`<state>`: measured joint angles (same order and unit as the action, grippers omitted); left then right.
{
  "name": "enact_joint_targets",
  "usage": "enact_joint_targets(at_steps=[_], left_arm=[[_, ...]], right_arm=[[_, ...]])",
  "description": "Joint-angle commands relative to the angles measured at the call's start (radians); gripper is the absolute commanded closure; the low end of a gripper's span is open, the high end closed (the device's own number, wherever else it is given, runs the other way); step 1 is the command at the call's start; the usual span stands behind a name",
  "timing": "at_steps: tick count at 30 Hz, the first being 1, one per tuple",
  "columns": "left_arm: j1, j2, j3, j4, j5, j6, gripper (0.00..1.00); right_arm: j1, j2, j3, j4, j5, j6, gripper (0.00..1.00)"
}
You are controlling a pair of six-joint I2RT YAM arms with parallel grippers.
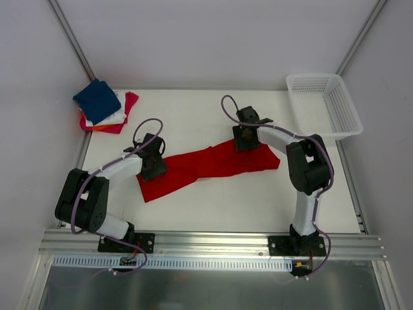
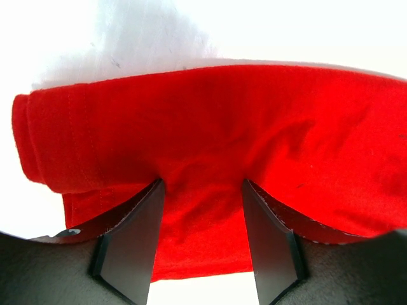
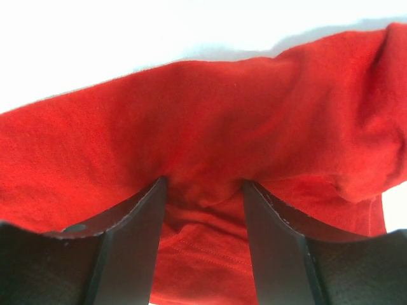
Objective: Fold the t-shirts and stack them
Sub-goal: Fold the tshirt
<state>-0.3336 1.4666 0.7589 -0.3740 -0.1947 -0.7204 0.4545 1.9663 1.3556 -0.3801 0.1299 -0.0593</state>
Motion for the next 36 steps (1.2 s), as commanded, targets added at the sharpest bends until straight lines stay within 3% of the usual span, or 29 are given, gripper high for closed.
enact_joint_targets(at_steps=[1,18,36], left_arm=[[-0.028,-0.003,-0.067,-0.051,0.046,-0.071,0.48],[-0.128,-0.052,-0.161,-0.049,0.035,-0.330,0.50],[-0.335,0.146,-0.076,-0.049,0.047,-0.599,0.52]], right_arm=[[-0.007,0.052,0.079,-0.043,-0.032,-0.051,0.45],[-0.019,0.189,0.376,-0.126,-0.118,-0.195,0.44],[-0.082,0.371,0.657,-0.167,-0.240,-0.249,0.43]])
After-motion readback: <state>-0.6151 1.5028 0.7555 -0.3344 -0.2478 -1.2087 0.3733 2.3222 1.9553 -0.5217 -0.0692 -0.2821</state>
